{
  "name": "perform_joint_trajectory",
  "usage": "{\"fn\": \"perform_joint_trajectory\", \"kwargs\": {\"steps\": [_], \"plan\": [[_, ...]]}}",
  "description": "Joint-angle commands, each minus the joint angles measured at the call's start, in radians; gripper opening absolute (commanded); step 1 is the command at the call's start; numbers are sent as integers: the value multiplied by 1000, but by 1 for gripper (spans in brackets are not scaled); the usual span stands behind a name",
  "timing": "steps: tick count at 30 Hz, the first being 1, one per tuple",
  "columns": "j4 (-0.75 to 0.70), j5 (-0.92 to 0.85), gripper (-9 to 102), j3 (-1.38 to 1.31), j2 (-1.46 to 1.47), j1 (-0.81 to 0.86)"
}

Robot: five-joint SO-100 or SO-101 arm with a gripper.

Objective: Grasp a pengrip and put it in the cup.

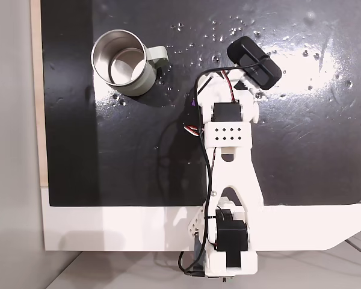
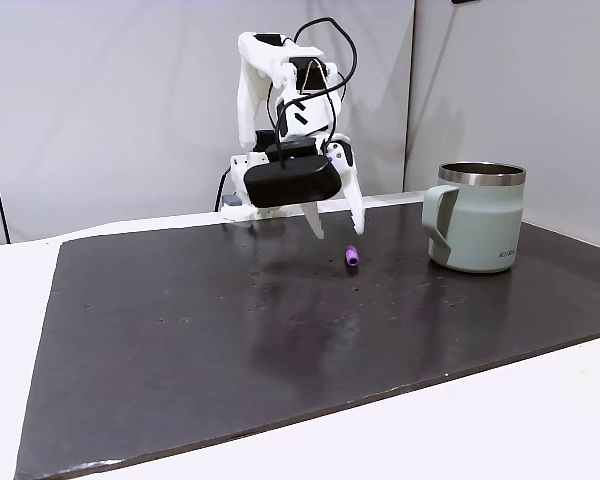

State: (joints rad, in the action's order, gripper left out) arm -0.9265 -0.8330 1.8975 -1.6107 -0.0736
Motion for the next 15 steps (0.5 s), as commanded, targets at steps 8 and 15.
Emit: {"fn": "perform_joint_trajectory", "kwargs": {"steps": [8, 15], "plan": [[6, -14, 22, -101, 89, -40], [29, -11, 21, -103, 147, -71]]}}
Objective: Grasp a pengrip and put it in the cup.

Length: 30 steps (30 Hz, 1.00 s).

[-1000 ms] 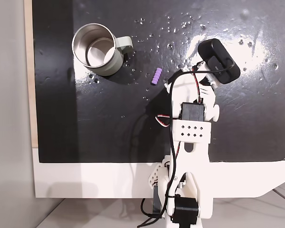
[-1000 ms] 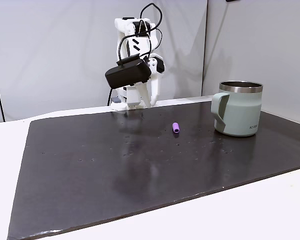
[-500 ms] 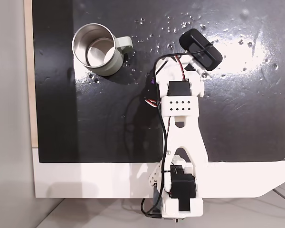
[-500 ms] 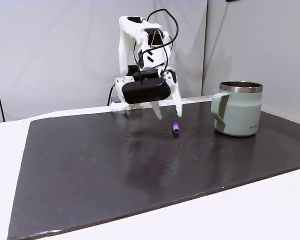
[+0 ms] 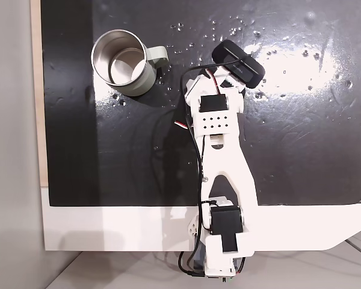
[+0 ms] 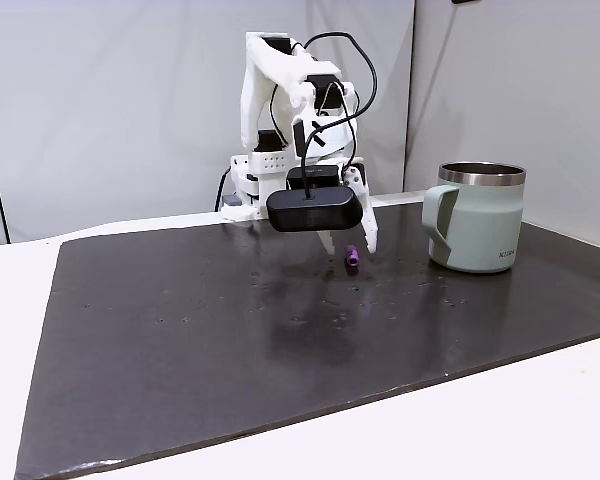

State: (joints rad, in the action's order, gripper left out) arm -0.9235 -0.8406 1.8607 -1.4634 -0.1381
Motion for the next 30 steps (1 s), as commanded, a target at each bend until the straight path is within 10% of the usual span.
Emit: {"fn": "perform_joint_trajectory", "kwargs": {"steps": [1, 30], "plan": [[32, -2, 21, -66, 8, -11], [-120, 74, 0, -189, -43, -71]]}}
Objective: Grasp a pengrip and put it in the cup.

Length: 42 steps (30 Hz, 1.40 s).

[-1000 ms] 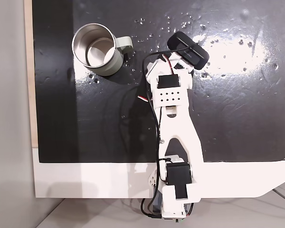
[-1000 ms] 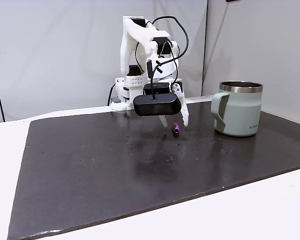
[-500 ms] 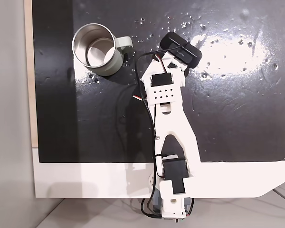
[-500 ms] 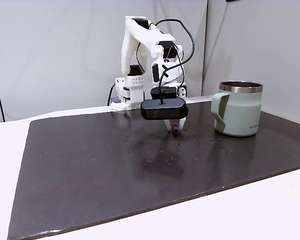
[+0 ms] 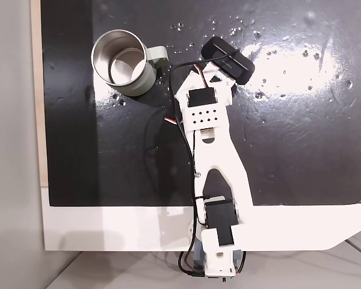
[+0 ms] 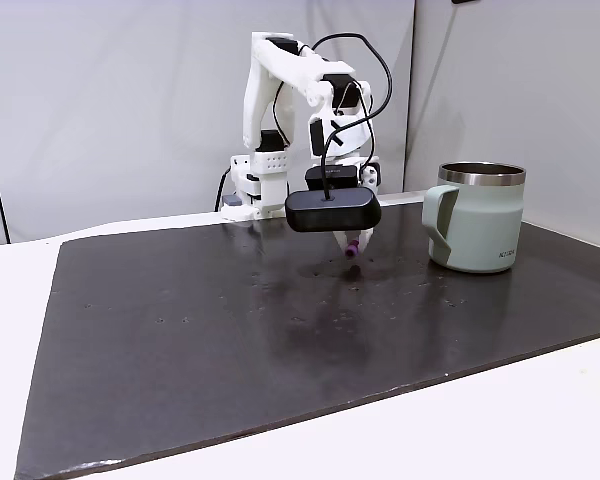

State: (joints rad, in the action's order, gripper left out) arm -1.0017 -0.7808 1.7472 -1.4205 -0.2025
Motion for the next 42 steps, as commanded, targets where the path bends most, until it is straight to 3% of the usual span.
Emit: {"fn": "perform_joint_trajectory", "kwargs": {"steps": [1, 18, 26, 34, 42], "plan": [[-57, 17, 0, -84, -97, -9], [-324, 152, 0, -505, -123, -140], [-380, 239, 0, -723, -55, -189], [-419, 394, 0, -910, 52, -198], [-614, 477, 0, -1305, 302, -230]]}}
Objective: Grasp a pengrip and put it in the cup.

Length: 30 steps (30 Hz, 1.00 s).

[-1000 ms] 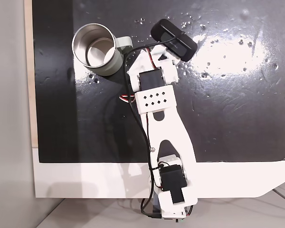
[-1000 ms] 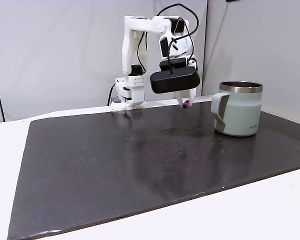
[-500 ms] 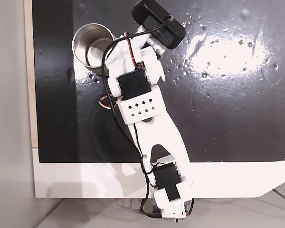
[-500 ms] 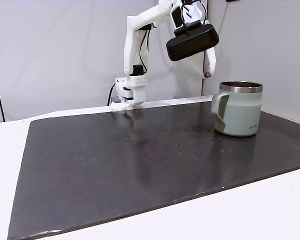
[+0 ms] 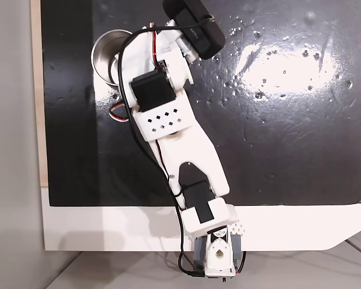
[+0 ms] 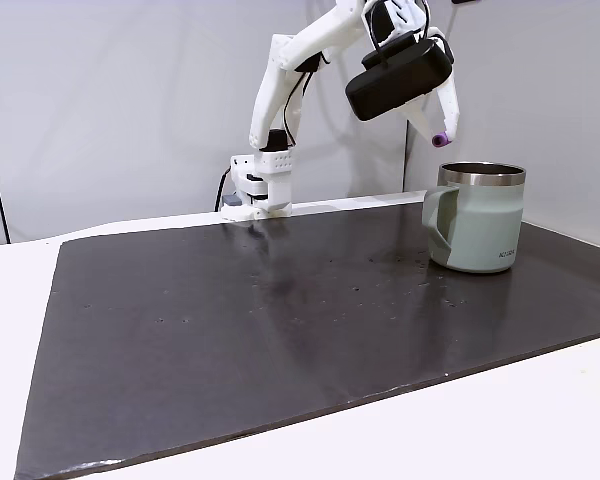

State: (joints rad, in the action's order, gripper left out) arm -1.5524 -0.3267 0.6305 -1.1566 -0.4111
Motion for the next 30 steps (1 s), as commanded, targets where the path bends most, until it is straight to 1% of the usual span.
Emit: {"fn": "perform_joint_trajectory", "kwargs": {"steps": [1, 3, 8, 20, 22, 26, 30], "plan": [[-94, 31, 0, -262, 78, -31], [-135, 48, 0, -367, 135, -48], [-115, 54, 0, -359, 137, -95], [-97, 54, 1, -382, 181, -101], [-97, 54, 3, -387, 187, -101], [-104, 49, 15, -396, 190, -103], [-110, 49, 18, -399, 190, -104]]}}
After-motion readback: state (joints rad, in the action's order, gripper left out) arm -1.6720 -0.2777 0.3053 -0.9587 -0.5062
